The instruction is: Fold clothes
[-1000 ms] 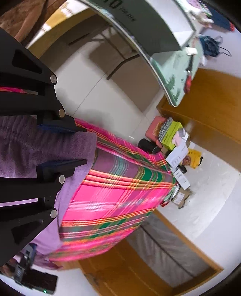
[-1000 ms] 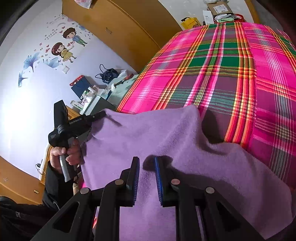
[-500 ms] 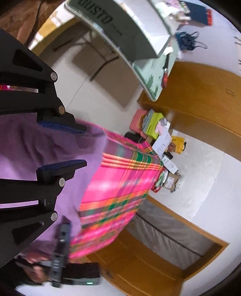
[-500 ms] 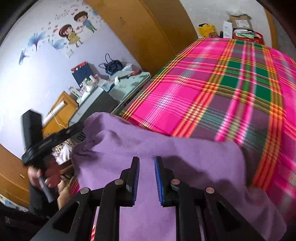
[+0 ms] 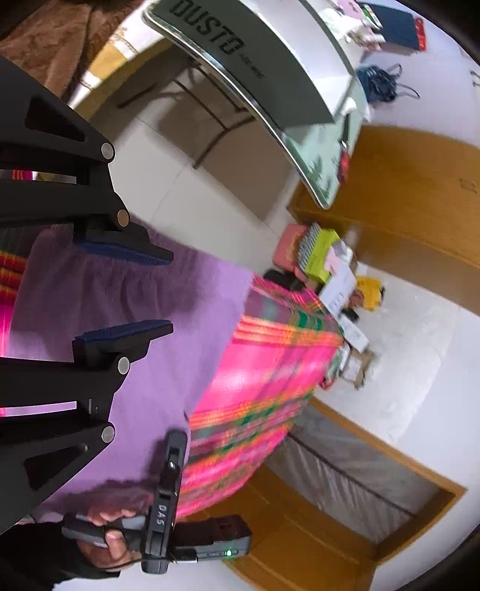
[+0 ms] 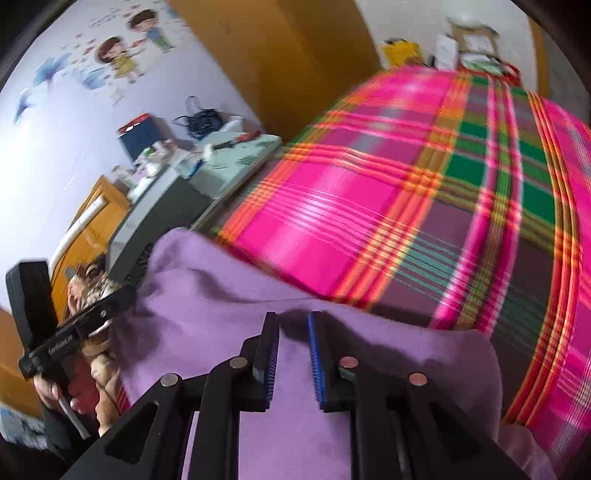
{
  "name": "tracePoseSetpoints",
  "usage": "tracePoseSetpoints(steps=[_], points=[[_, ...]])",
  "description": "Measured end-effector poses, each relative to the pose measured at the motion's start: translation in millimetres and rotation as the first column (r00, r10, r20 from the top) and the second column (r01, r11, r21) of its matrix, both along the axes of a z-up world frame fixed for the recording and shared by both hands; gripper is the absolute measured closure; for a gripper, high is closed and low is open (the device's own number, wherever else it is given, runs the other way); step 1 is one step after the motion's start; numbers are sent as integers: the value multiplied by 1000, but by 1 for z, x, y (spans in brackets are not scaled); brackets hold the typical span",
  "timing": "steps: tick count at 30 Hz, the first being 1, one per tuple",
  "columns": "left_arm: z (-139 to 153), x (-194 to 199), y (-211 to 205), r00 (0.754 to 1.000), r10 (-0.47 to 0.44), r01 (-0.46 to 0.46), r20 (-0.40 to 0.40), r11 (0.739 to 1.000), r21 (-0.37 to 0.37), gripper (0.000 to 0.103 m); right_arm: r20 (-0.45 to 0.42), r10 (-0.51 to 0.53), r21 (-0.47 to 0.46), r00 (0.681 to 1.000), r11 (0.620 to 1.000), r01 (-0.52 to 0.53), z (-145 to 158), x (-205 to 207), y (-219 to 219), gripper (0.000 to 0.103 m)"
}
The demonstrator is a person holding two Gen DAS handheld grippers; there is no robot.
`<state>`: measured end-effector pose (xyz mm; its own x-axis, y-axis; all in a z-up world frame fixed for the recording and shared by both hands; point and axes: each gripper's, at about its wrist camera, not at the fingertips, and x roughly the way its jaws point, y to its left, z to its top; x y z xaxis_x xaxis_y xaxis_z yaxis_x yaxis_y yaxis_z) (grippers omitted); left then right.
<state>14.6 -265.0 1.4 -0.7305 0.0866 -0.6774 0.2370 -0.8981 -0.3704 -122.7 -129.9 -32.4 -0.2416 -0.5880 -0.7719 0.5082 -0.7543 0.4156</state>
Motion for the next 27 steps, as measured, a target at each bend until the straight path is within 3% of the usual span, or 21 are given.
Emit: tracePoseSetpoints(steps=[5,10,15,18,23,25,27], points=[[-11,4,8,999,-33,33,39,999,13,71,-10,98,-12,995,995,-98,7,9,-31,85],[-24,21,13,998,-52,50,42,998,40,71,-27,126,9,992,992,-126,5,1,-53,85],[-17,31,19,998,-58,58,26,998,8,71,-29,159,114,987,981,-155,-7,-15,-74,83],[-12,33,28,995,-98,98,5,995,1,71,-69,183,133,981,976,-172,-4,-17,-82,81],[-26,27,32,993,-106,106,43,994,13,71,-144,247,235,958,949,-210,-10,-18,-102,74],[-28,29,31,994,-108,107,35,994,18,71,-171,261,260,950,942,-212,-11,-19,-107,74],[-29,30,31,994,-107,107,31,994,24,71,-184,246,286,952,940,-188,-13,-25,-112,84]])
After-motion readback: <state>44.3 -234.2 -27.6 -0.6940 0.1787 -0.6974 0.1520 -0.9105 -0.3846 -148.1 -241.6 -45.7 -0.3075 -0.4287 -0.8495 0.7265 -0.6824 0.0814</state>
